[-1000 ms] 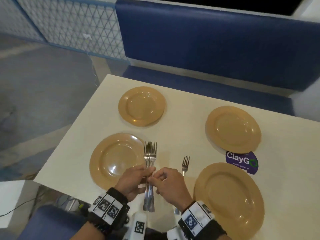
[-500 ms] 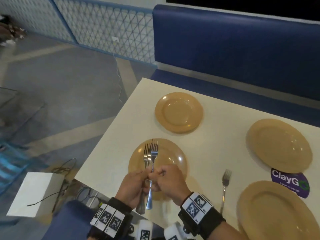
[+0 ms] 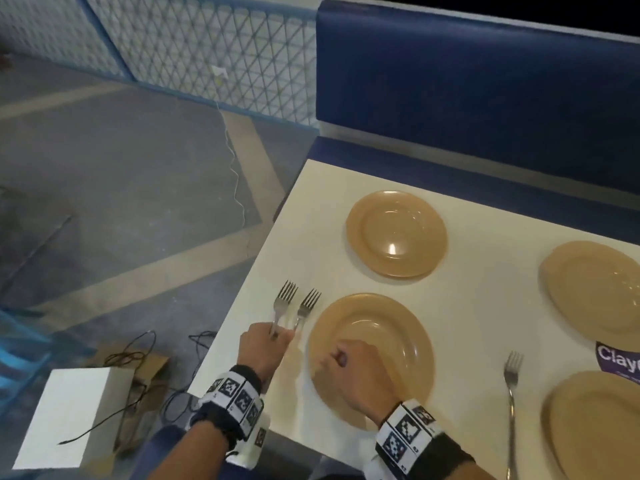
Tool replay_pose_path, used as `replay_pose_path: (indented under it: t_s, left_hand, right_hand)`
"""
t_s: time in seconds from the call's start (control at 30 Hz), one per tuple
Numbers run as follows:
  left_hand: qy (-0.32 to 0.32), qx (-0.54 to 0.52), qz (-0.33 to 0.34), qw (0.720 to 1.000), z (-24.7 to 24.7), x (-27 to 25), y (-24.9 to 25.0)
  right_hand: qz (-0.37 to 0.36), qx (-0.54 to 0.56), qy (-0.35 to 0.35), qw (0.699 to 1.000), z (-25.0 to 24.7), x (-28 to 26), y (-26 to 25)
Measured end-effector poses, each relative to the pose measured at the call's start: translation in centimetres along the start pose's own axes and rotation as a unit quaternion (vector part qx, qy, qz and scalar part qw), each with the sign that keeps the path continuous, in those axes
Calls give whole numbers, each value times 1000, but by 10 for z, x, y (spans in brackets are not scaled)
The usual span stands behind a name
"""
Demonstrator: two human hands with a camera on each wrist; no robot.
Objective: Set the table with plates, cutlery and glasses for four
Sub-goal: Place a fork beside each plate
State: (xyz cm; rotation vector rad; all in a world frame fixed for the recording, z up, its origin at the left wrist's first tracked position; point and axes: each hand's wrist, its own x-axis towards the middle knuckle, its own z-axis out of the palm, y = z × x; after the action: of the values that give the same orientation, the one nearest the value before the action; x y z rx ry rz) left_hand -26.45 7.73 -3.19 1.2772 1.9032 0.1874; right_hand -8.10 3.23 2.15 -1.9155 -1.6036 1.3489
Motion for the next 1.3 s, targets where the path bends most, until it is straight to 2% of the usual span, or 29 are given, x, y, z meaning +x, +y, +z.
replay_pose_path:
  t_s: [0.13, 0.23, 0.4, 0.5, 0.63, 0.7, 0.77, 0.87, 0.97, 1.3]
  left_hand:
    - [10, 38, -1, 999, 9, 10, -3]
    - [29, 38, 10, 999, 13, 13, -4]
    - [61, -43, 18, 997, 16, 3, -4]
    - [76, -57, 32, 995, 18, 0, -7]
    - [79, -64, 23, 995, 17, 2, -16]
    - [82, -72, 20, 994, 17, 1, -18]
    - [86, -72, 24, 993, 16, 0, -17]
    - [86, -82, 28, 992, 16, -2, -16]
    - [84, -87, 32, 992, 15, -2, -14]
    - [84, -89, 42, 992, 14, 2, -14]
  right_hand:
    - [34, -148, 52, 987, -19, 1, 42]
    - [42, -226, 64, 971, -19, 2, 65]
    - [-11, -325, 67, 943, -6, -1, 72]
    - [-5, -290, 121, 949, -16, -5, 66]
    - [133, -183, 200, 953, -51, -19, 74]
    - [193, -154, 200, 948, -63, -26, 89]
    - [216, -141, 163, 952, -68, -32, 100]
    - [223, -171, 101, 954, -68, -38, 101]
    - [223, -168, 93, 956, -68, -38, 95]
    - [217, -131, 138, 957, -64, -38, 104]
